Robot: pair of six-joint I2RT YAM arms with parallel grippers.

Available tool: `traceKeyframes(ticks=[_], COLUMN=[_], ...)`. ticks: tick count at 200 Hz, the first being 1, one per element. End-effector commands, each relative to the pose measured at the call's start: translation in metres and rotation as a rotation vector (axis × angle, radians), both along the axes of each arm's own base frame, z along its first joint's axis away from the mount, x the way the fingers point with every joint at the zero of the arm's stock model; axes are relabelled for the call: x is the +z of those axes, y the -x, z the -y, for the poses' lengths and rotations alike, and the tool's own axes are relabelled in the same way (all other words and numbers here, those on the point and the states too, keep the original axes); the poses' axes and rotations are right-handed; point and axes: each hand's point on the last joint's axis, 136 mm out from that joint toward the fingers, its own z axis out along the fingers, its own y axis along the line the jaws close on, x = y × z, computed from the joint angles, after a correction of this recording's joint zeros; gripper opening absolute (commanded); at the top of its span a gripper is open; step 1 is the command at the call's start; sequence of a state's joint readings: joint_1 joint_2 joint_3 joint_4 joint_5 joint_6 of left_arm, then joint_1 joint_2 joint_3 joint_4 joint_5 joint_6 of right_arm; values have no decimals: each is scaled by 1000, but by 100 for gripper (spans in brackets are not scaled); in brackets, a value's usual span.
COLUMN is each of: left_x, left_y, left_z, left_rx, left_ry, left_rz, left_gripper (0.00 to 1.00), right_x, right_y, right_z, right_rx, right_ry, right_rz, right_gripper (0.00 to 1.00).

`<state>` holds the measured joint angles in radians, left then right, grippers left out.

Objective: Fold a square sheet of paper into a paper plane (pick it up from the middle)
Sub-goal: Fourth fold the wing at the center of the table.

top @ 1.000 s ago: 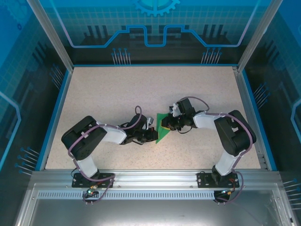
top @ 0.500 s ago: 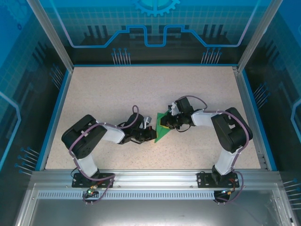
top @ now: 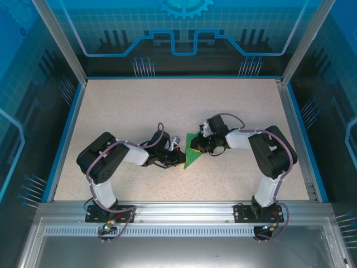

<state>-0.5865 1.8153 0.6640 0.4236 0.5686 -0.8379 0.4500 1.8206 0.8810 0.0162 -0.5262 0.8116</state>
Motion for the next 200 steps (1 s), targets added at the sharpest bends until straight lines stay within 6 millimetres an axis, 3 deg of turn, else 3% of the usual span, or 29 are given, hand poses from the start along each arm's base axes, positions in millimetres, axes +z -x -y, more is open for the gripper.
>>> traceKeyframes(ticks=[1,33,78,135,200], left_x=[-4,-3,-6,-9,-17], left_y=[-3,-5,-5,-7,-5], left_z=[-4,-5,-4,-5,-11], left_rx=[-6,-4,-14,-2,33], left_ry=[-1,13,36,31,11], left_rz=[-25,-47,-77,-97,-120], left_gripper=[7,7,8,8,8], right_x=[16,26,19,-4,-3], right_y=[1,2,-1,-10,-12], right_z=[-3,-18,-23,-8,-11], right_rx=[11,56,47,-8,19], right_ry=[-20,-62,-79,2,-27], right_rz=[23,32,9,-16,-7], right_gripper=[17,17,17,17,17])
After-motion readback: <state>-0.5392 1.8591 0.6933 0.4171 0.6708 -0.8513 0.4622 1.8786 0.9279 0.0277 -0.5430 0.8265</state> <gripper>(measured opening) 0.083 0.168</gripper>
